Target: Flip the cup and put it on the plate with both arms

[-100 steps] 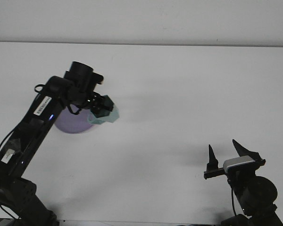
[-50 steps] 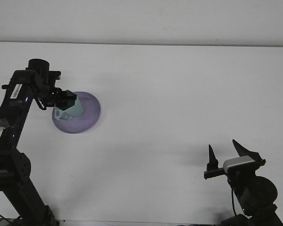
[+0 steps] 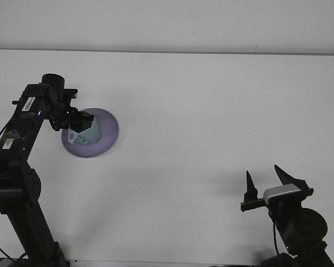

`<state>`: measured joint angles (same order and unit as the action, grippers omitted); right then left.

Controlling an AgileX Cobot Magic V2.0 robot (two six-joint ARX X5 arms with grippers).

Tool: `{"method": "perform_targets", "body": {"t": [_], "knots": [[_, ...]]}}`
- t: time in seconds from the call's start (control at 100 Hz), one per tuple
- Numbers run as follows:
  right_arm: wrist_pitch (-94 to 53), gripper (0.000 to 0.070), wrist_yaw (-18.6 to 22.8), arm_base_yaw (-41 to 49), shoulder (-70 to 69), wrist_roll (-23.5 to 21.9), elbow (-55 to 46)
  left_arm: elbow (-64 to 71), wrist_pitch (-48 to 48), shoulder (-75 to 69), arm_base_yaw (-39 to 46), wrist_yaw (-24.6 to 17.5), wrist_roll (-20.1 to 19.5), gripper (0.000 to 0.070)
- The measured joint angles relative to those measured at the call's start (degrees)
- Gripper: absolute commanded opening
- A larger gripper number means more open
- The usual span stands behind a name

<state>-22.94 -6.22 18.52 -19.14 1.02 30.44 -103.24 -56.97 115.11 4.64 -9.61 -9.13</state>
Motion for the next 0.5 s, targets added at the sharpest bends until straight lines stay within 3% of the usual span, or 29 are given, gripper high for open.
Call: {"method": "perform_targets", "body": {"t": [0.05,0.09,0.3,0.5], "knots": [[0.0,0.0522,0.0,0.0,0.0,0.0,0.0,0.0,0.3,0.0,0.0,0.0,0.0,0.0469],[0.0,0.0522,0.0,0.0,0.0,0.0,0.0,0.0,0.4,0.0,0.0,0.0,0.0,0.0514],[-0.1,0.0522,0.0,0.0,0.0,0.0,0.0,-2.5,-2.2,-0.6,0.1,-0.5,0.0,0.0516],[-0.1,0.0522,0.0,0.0,0.0,0.0,0.0,-3.2,-4.2,-9.6,1.3,-5.5,0.0,0.0508]]}}
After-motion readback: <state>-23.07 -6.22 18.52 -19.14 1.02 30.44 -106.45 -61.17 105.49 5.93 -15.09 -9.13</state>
